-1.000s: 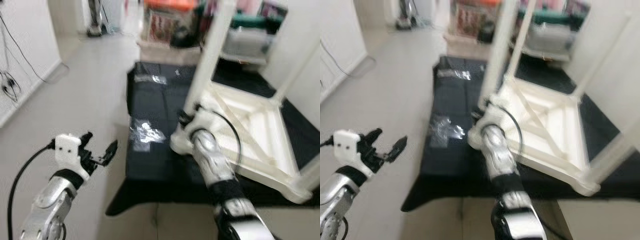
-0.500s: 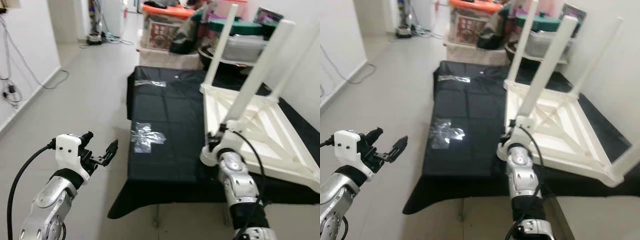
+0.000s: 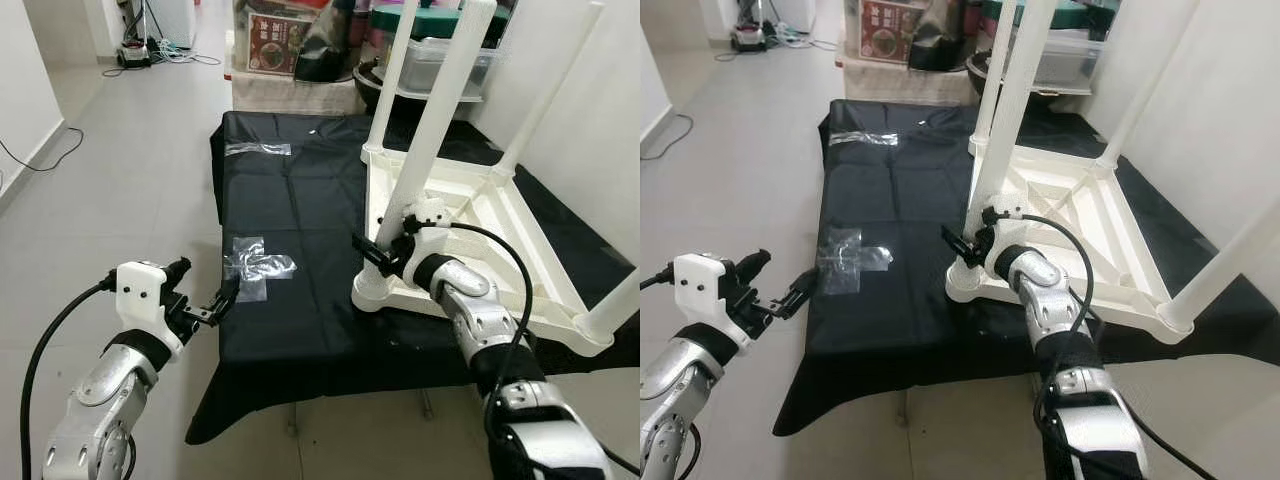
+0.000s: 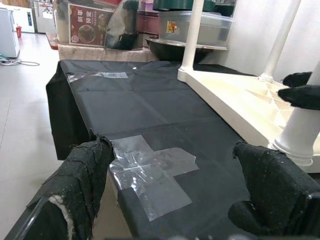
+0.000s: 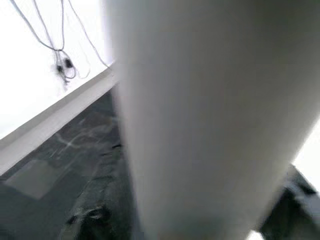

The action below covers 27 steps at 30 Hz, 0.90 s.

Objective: Building children table

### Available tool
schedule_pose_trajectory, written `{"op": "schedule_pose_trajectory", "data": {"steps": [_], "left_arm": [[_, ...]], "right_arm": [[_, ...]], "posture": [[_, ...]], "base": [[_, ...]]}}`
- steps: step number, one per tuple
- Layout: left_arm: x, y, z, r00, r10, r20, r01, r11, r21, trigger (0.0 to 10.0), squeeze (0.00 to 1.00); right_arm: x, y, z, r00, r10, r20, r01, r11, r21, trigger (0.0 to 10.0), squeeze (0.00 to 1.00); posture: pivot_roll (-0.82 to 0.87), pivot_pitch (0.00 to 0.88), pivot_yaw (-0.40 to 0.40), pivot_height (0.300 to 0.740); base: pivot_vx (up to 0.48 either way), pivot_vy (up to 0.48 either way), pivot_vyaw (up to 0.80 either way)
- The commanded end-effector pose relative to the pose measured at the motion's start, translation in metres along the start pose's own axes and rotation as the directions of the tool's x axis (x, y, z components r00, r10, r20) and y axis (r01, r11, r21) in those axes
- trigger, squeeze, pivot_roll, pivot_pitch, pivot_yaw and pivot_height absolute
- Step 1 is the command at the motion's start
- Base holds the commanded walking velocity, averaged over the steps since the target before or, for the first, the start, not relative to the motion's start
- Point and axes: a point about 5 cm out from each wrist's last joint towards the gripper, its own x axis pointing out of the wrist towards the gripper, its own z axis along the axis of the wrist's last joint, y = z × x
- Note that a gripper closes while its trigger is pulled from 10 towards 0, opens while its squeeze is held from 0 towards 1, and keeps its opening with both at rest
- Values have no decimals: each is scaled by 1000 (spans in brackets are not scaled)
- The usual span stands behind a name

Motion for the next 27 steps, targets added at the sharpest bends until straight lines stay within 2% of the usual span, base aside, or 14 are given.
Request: {"op": "schedule_pose_trajectory", "data": {"steps": [1,2,4,6,10,16,17,18,19,20,21,23,25,27], "left_arm": [[0,0,-3,1000,-7,-11,7,1000,-4,10000,0],[0,0,-3,1000,-7,-11,7,1000,-4,10000,0],[0,1,-3,1000,-8,-13,8,1000,-4,10000,0],[0,1,-3,1000,-8,-13,8,1000,-5,10000,0],[-1,1,-3,1000,-9,-13,9,1000,-6,10000,0],[-2,0,-2,1000,-7,-12,7,1000,-7,10000,0],[-3,0,-2,1000,-6,-11,6,1000,-8,10000,0],[-4,0,-2,1000,-5,-11,5,1000,-9,10000,0],[-4,0,-2,1000,-5,-11,5,1000,-9,10000,0],[-5,0,-2,1000,-5,-11,5,1000,-9,10000,0],[-4,0,-2,1000,-6,-12,6,1000,-9,10000,0],[-4,-1,-2,1000,-6,-12,6,1000,-8,10000,0],[-4,-1,-2,1000,-6,-12,6,1000,-8,10000,0],[-4,-1,-2,1000,-6,-13,6,1000,-7,10000,0]], "right_arm": [[7,13,11,988,138,66,-137,990,-15,2941,0],[7,13,11,988,138,66,-137,990,-15,2941,0],[10,37,17,924,362,123,-366,930,15,1059,0],[10,47,21,881,442,166,-451,893,14,0,0],[7,61,26,813,514,274,-543,839,39,0,0],[-1,72,24,805,474,356,-537,837,100,0,0],[0,71,16,873,362,327,-427,891,154,0,0],[2,61,-3,973,129,191,-165,969,183,0,0],[2,61,-3,973,129,191,-165,969,183,0,0],[1,47,-20,992,-115,55,104,981,161,0,0],[-5,30,-38,932,-351,-88,359,926,113,0,0],[-39,-3,-69,661,-693,-287,716,697,-33,0,0],[-39,-3,-69,661,-693,-287,716,697,-33,0,0],[-63,-13,-81,523,-779,-346,806,584,-98,0,0]], "posture": [[151,0,-123,740],[151,0,-123,740],[153,0,-124,740],[151,0,-120,740],[155,0,-122,740],[145,0,-119,740],[139,0,-117,740],[132,0,-113,740],[132,0,-113,740],[132,0,-113,740],[132,0,-113,740],[122,0,-111,740],[122,0,-111,740],[124,0,-114,740]], "base": [[0,0,0],[0,0,0],[0,0,0],[0,0,0],[0,0,0],[0,0,0],[0,0,0],[0,0,0],[0,0,0],[0,0,0],[0,0,0],[0,0,0],[0,0,0],[0,0,0]]}}
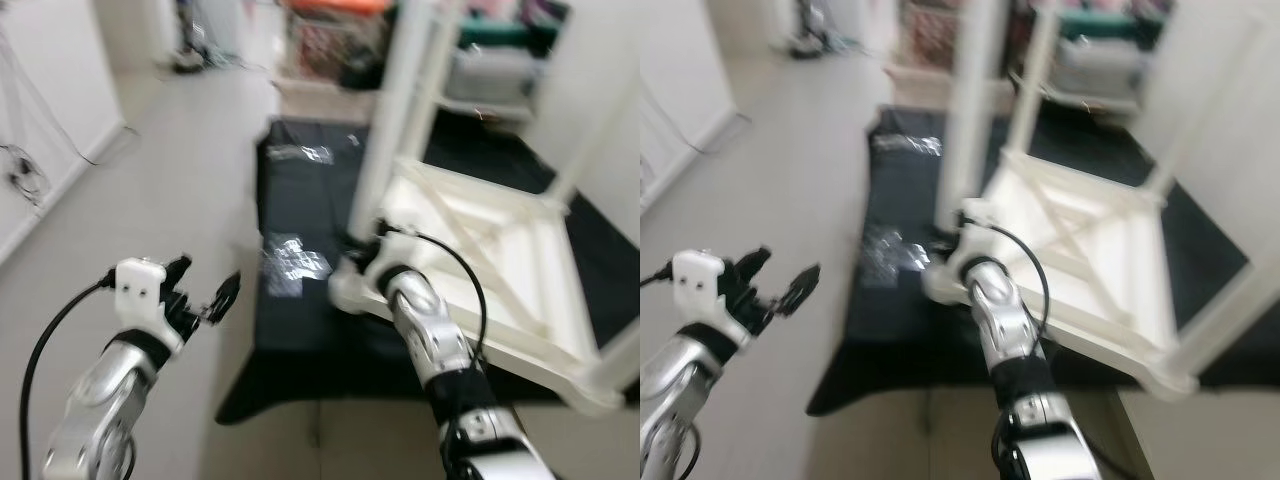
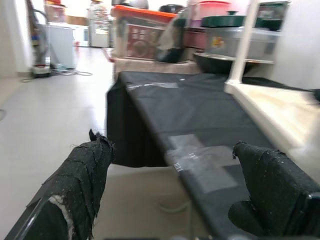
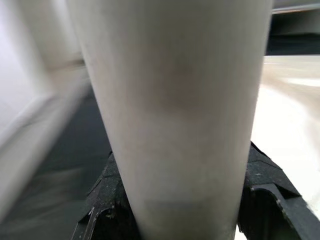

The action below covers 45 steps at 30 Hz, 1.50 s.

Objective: Building children table

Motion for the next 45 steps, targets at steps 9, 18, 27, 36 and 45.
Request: {"op": "schedule_pose_trajectory", "data": {"steps": [9,18,27,36,45], "left_arm": [[1,-3,-1,1000,-16,-2,16,1000,-2,10000,0],[1,-4,-1,1000,-17,-1,17,1000,-5,10000,0],[4,-5,0,1000,-22,4,22,1000,-7,10000,0],[2,-4,0,1000,-16,2,16,1000,-2,10000,0],[2,-5,1,1000,-26,-1,26,1000,-4,10000,0]], "right_arm": [[-24,21,-9,983,181,-36,-183,978,-98,10000,1000],[2,34,60,854,476,211,-487,874,0,10000,0],[6,27,75,605,778,167,-760,627,-169,10000,0],[-42,82,57,207,972,109,-954,225,-200,10000,0],[-70,85,36,26,991,132,-984,49,-173,7451,0]], "posture": [[122,0,-118,740],[127,0,-118,740],[141,0,-128,740],[157,0,-131,740],[136,0,-115,740]], "base": [[0,0,0],[0,0,0],[0,0,0],[0,0,0],[0,0,0]]}}
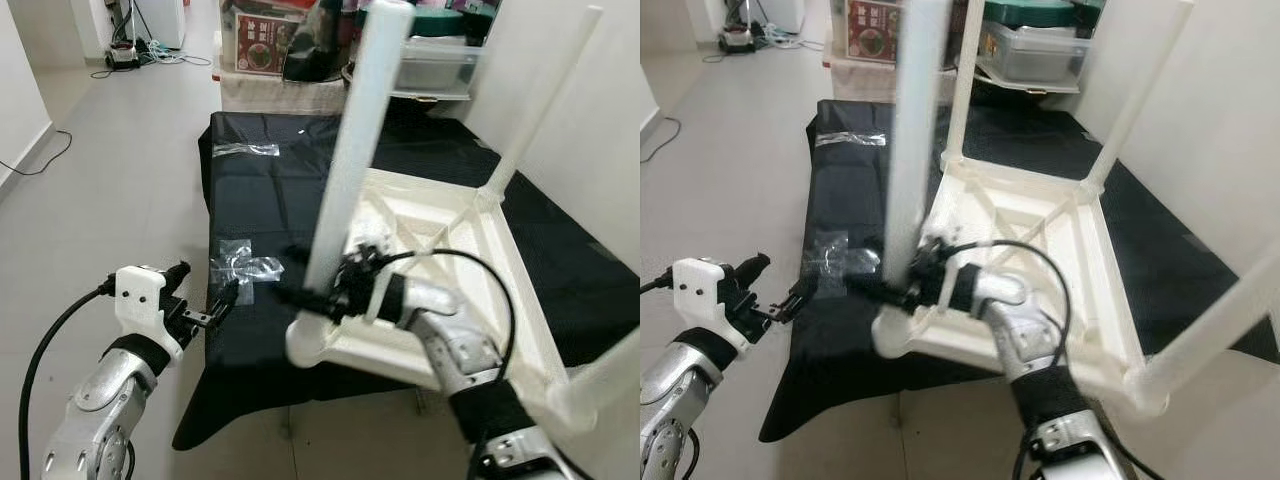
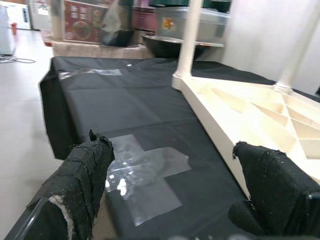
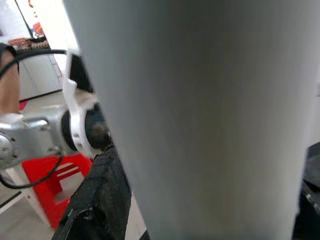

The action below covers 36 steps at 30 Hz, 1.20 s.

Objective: Building children table

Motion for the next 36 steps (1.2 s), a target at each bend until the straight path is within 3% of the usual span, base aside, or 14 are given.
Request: {"op": "schedule_pose_trajectory", "data": {"steps": [1,5,11,14,15,16,17,18,19,22,30,31,32,36], "left_arm": [[-1,-2,0,1000,-11,-7,11,1000,-7,10000,0],[-1,-2,0,1000,-11,-5,11,1000,-8,10000,0],[-1,-2,0,1000,-6,-4,6,1000,-7,10000,0],[-1,-2,0,1000,-6,-4,6,1000,-7,10000,0],[-1,-2,0,1000,-4,-4,4,1000,-7,10000,0],[-1,-2,0,1000,-4,-4,4,1000,-7,10000,0],[0,-2,0,1000,-2,-4,2,1000,-6,10000,0],[0,-2,0,1000,-2,-4,2,1000,-6,10000,0],[-1,-2,0,1000,0,-4,0,1000,-5,10000,0],[-1,-1,0,1000,3,-6,-3,1000,-1,10000,0],[0,-1,0,1000,6,-8,-6,1000,4,10000,0],[0,-2,-1,1000,6,-8,-6,1000,5,10000,0],[0,-2,-1,1000,6,-9,-6,1000,5,10000,0],[-1,-2,-1,1000,6,-9,-6,1000,3,10000,0]], "right_arm": [[-13,-4,-10,997,-74,-32,74,997,13,3294,0],[-24,-17,-19,960,-271,-65,272,962,21,0,0],[-71,-64,-48,459,-835,-305,838,520,-163,0,0],[-71,-64,-48,459,-835,-305,838,520,-163,0,0],[-97,-70,-55,236,-909,-345,918,325,-227,0,0],[-97,-70,-55,236,-909,-345,918,325,-227,0,0],[-128,-71,-61,14,-931,-364,947,129,-294,0,0],[-128,-71,-61,14,-931,-364,947,129,-294,0,0],[-155,-68,-63,-178,-917,-357,930,-38,-366,0,0],[-181,-57,-63,-379,-869,-318,871,-219,-440,0,0],[-177,-51,-70,-445,-830,-336,843,-261,-471,1765,0],[-167,-53,-74,-395,-838,-376,881,-229,-414,10000,0],[-154,-58,-70,-320,-870,-375,922,-194,-336,10000,1000],[-124,-72,-52,-98,-932,-349,987,-45,-157,10000,1000]], "posture": [[132,0,-116,740],[126,0,-113,740],[119,0,-115,740],[119,0,-115,740],[120,0,-115,740],[120,0,-115,740],[118,0,-116,740],[118,0,-116,740],[115,0,-117,740],[108,0,-114,740],[107,0,-113,740],[108,0,-114,740],[110,0,-116,740],[112,0,-118,740]], "base": [[0,0,0],[0,0,0],[0,0,0],[0,0,0],[0,0,0],[0,0,0],[0,0,0],[0,0,0],[0,0,0],[0,0,0],[0,0,0],[0,0,0],[0,0,0],[0,0,0]]}}
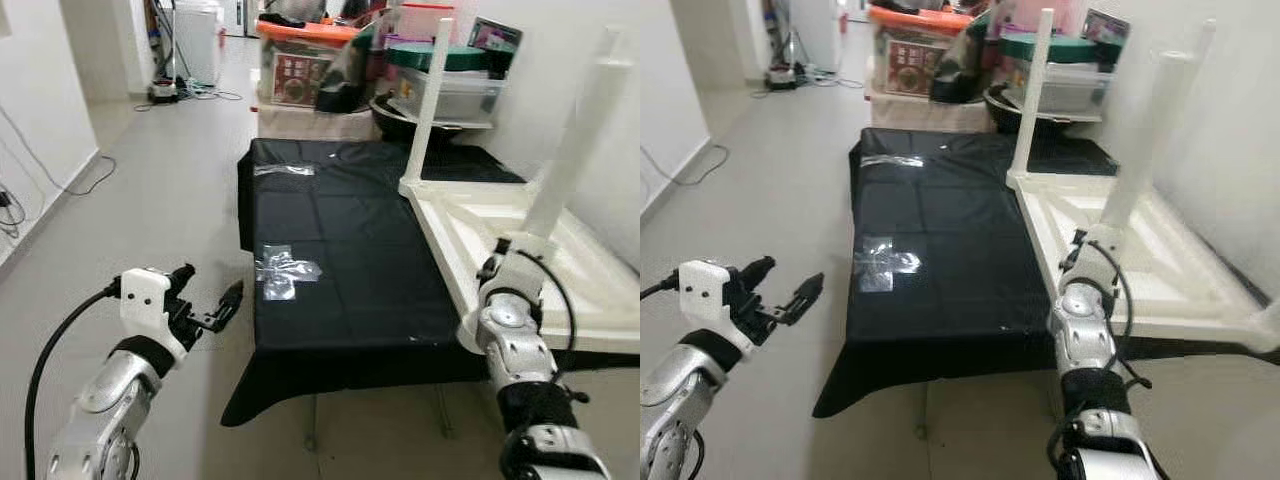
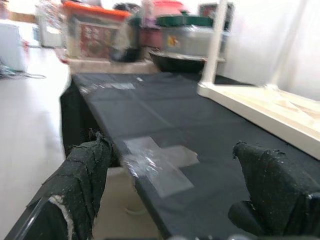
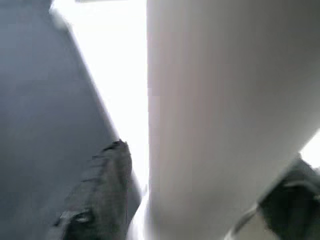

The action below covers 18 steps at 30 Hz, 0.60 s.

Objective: Building children table

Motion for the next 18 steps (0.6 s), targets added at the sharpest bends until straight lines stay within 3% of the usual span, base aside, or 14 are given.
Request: {"op": "schedule_pose_trajectory", "data": {"steps": [1,2,4,6,7,8,10,11,12,14,15,18], "left_arm": [[1,-3,0,1000,-10,-3,10,1000,0,10000,0],[1,-3,0,1000,-11,-3,11,1000,-3,10000,0],[1,-3,0,1000,-14,-1,14,1000,-6,10000,0],[1,-3,0,1000,-14,-1,14,1000,-6,10000,0],[1,-3,0,1000,-16,-1,16,1000,-7,10000,0],[1,-4,-1,1000,-18,-1,18,1000,-8,10000,0],[2,-4,-1,1000,-20,-1,20,1000,-10,10000,0],[2,-4,-1,1000,-21,-1,21,1000,-10,10000,0],[2,-4,-1,1000,-21,-1,21,1000,-10,10000,0],[2,-5,-1,1000,-22,0,22,1000,-12,10000,0],[2,-5,-1,1000,-22,0,22,1000,-12,10000,0],[3,-5,-2,1000,-23,0,23,1000,-13,10000,0]], "right_arm": [[0,11,12,996,87,35,-88,996,31,10000,1000],[-2,20,30,981,171,92,-178,981,72,10000,0],[-10,37,58,906,377,193,-403,908,115,10000,0],[-10,37,58,906,377,193,-403,908,115,10000,0],[-15,42,70,858,452,242,-488,866,110,10000,0],[-22,48,83,770,570,286,-614,784,93,10000,0],[-32,53,99,629,700,339,-750,661,25,10000,0],[-35,54,103,583,733,351,-781,625,-9,10000,0],[-35,54,103,583,733,351,-781,625,-9,10000,0],[-33,56,106,519,783,343,-816,573,-73,10000,0],[-33,56,106,519,783,343,-816,573,-73,10000,0],[-27,66,97,464,840,282,-853,510,-116,10000,0]], "posture": [[112,0,-118,740],[110,0,-117,740],[108,0,-116,740],[108,0,-116,740],[106,0,-115,740],[104,0,-115,740],[106,0,-117,740],[106,0,-117,740],[106,0,-117,740],[110,0,-119,740],[110,0,-119,740],[123,0,-127,740]], "base": [[0,0,0],[0,0,0],[0,0,0],[0,0,0],[0,0,0],[0,0,0],[0,0,0],[0,0,0],[0,0,0],[0,0,0],[0,0,0],[0,0,0]]}}
